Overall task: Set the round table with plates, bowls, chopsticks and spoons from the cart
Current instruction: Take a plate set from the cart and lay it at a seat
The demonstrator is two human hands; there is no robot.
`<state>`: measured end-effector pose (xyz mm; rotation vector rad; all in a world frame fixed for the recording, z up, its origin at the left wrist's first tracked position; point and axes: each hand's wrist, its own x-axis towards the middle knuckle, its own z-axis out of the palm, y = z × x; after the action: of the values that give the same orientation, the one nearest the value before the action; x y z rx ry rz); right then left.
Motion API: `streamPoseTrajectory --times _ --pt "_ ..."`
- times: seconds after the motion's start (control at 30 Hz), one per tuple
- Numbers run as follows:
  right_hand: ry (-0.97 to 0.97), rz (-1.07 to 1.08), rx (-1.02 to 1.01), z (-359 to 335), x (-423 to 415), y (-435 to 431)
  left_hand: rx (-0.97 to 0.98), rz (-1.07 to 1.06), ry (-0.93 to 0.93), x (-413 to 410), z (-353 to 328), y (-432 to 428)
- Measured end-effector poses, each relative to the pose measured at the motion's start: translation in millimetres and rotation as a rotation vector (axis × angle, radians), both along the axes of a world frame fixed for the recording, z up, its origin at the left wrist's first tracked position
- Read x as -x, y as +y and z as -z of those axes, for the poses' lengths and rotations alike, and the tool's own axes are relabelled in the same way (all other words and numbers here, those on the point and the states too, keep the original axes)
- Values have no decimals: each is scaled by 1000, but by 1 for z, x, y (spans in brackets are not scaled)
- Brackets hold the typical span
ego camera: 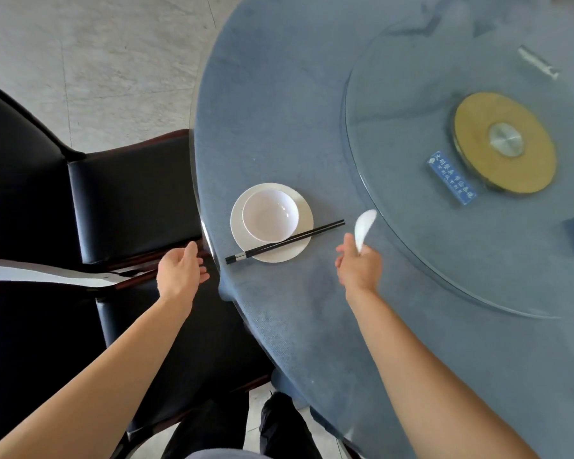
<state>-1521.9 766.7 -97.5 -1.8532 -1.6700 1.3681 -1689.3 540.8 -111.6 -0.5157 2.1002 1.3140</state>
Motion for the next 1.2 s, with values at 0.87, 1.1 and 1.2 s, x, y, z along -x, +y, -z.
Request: streamPoseTrajectory --times 0.87,1.1,1.2 --pt "413 -168 421 -64 101 12 -289 428 -138 -1 -45 66" --pt "247 -457 206 -48 165 20 -295 377 -128 3 -40 86" --pt "173 -496 201 -34 182 24 -171 456 -37 13 -37 89"
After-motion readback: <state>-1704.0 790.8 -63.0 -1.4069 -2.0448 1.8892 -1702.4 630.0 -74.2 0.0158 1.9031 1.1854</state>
